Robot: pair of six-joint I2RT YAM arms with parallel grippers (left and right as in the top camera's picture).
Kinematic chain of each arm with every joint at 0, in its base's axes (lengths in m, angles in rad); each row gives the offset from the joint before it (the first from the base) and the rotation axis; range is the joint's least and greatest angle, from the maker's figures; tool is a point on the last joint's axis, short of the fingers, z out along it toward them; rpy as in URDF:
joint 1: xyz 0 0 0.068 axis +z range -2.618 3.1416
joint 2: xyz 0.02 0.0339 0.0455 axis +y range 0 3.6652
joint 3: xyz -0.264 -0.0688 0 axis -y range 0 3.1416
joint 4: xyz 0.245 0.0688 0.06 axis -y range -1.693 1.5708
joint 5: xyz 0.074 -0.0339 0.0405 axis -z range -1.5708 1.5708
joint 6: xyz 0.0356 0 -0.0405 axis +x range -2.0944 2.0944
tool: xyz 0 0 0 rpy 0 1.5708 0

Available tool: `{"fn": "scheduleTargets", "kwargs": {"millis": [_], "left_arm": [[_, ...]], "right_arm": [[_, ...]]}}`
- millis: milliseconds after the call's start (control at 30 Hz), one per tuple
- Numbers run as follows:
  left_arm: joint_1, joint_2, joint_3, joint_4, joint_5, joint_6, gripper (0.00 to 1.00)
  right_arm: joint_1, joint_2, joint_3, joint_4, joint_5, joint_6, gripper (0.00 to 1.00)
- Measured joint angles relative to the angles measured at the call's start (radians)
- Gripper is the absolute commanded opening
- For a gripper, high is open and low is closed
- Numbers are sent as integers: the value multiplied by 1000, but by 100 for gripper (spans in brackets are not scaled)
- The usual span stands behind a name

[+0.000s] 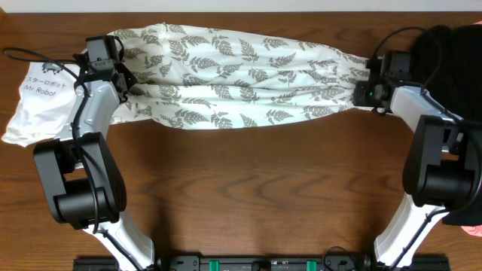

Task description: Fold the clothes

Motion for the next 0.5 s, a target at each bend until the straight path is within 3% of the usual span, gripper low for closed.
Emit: {"fn": "scheduleTargets", "kwargs": {"millis": [133,433,500], "left_arm": [[0,0,0,4,0,16,7],[2,0,0,127,-21,76,61],[1,0,0,177,-23,110,67]], "right_arm": [[-2,0,0,0,-2,-7,1],[-5,4,5,0,0,-14,1],[-5,4,5,0,0,-14,1]]}}
